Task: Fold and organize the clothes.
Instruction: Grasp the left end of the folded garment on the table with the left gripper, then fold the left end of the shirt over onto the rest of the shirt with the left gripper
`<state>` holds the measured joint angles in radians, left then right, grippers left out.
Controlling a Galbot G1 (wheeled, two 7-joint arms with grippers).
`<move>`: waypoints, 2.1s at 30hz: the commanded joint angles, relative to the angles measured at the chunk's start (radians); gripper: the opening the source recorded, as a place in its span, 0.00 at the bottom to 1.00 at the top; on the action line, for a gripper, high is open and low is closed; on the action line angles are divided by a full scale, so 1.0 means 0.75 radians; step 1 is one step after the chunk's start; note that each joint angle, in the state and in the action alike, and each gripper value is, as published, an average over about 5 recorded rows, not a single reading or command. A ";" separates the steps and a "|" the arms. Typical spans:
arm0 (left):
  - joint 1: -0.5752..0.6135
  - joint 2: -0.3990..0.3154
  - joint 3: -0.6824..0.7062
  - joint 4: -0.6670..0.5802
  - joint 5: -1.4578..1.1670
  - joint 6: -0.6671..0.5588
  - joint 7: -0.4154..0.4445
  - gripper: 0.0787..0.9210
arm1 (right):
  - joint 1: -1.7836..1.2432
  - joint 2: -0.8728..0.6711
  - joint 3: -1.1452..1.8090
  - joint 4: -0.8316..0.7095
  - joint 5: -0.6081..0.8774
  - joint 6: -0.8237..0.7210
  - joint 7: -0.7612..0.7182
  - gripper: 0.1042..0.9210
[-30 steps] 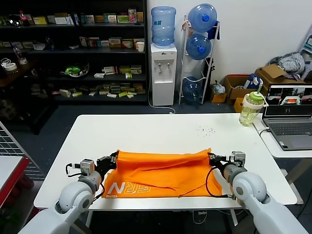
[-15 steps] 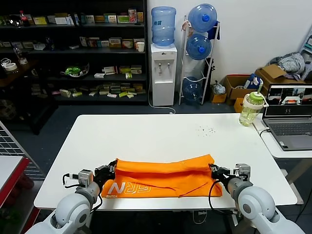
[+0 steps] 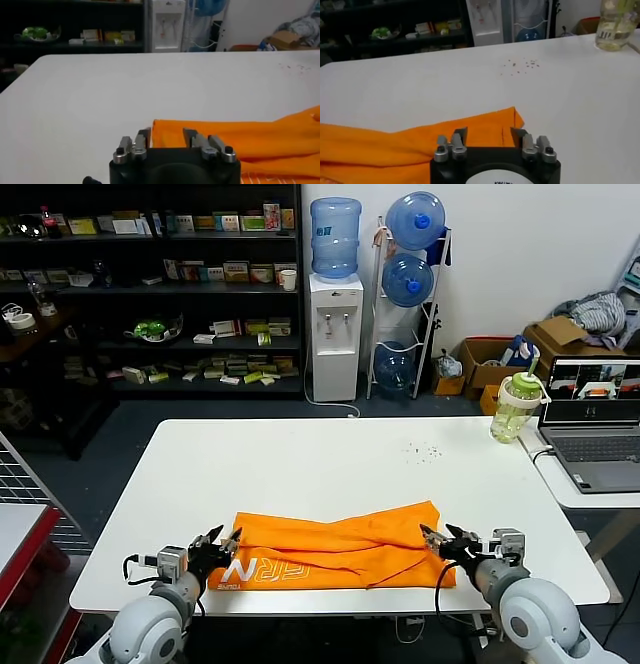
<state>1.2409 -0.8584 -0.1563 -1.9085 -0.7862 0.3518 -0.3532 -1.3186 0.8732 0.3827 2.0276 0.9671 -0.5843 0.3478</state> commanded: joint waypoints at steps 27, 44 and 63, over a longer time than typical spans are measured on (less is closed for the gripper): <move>0.021 -0.159 0.024 0.182 0.065 -0.060 -0.005 0.52 | -0.126 0.029 0.086 0.063 -0.020 0.016 -0.004 0.88; 0.165 0.128 -0.301 -0.007 -0.042 -0.059 -0.022 0.06 | -0.077 0.083 0.050 0.074 -0.148 0.071 -0.032 0.88; 0.478 0.524 -0.755 0.125 -0.068 -0.006 0.018 0.06 | 0.082 0.148 -0.105 0.039 -0.207 0.113 -0.065 0.88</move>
<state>1.5040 -0.5922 -0.5933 -1.7911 -0.8080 0.3144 -0.3305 -1.2987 0.9702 0.3440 2.0622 0.8332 -0.5079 0.3029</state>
